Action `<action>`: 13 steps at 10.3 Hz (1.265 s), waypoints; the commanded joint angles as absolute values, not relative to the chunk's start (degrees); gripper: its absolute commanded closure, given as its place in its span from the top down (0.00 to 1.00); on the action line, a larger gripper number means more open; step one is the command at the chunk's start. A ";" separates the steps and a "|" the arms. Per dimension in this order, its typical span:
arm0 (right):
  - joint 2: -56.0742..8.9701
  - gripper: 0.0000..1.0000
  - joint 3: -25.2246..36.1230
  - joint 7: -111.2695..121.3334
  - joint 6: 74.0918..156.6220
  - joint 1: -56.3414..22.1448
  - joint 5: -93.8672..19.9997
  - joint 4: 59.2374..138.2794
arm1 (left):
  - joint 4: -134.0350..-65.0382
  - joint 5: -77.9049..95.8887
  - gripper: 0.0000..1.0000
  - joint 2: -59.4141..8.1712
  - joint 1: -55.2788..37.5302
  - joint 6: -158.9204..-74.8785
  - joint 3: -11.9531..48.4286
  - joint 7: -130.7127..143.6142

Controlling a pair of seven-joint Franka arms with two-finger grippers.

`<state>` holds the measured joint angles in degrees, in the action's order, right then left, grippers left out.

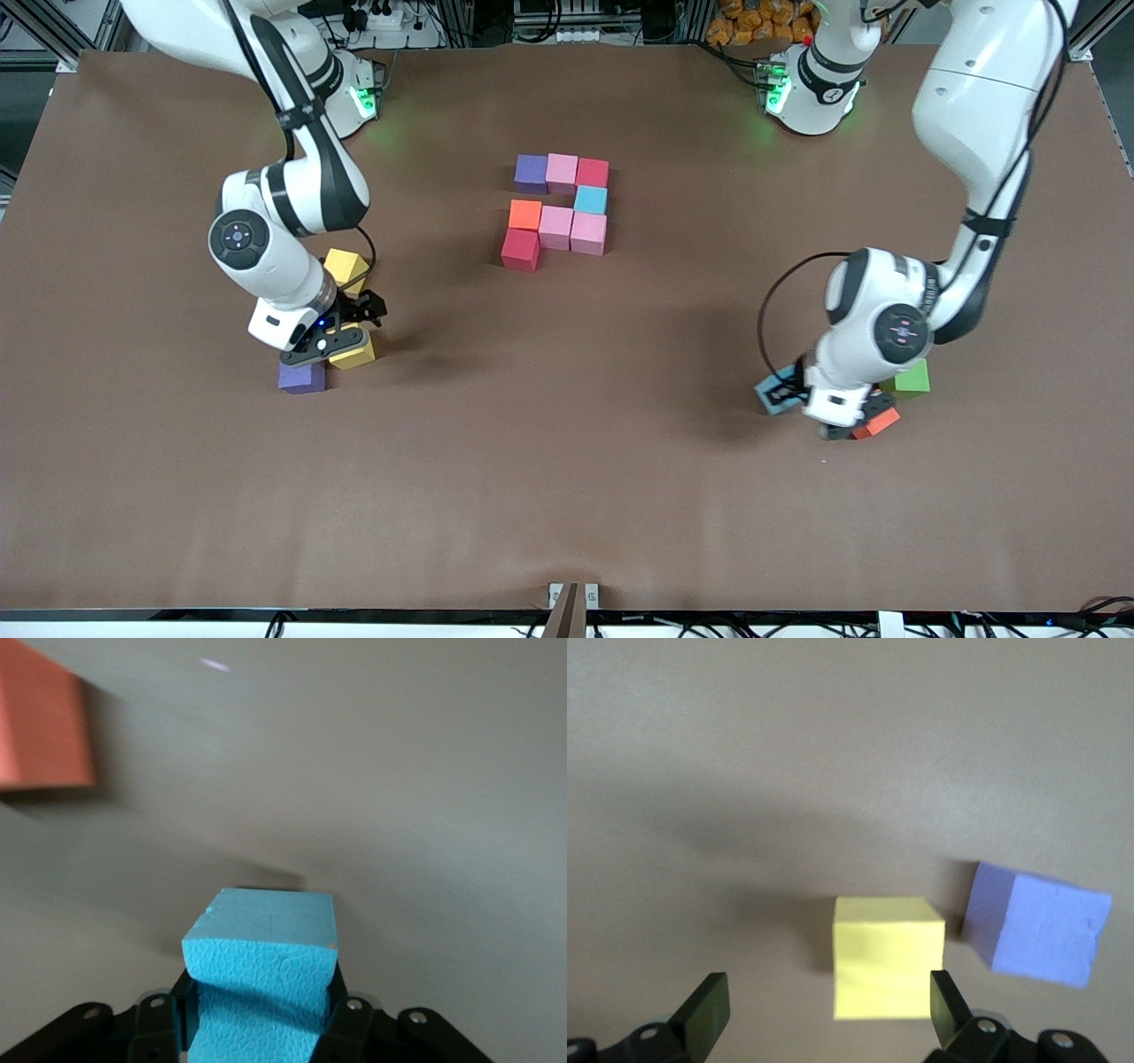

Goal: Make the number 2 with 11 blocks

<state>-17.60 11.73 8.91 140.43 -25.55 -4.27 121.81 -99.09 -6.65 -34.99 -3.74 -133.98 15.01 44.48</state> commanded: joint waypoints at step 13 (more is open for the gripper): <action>-24.52 1.00 10.46 14.68 152.30 -20.83 -12.56 125.50 | -77.36 15.68 0.25 -41.30 -55.68 -120.15 -15.42 40.60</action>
<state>-24.55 11.52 13.58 150.37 -21.90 -10.67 124.17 -81.33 10.72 -38.41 -51.33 -121.40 -9.96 42.08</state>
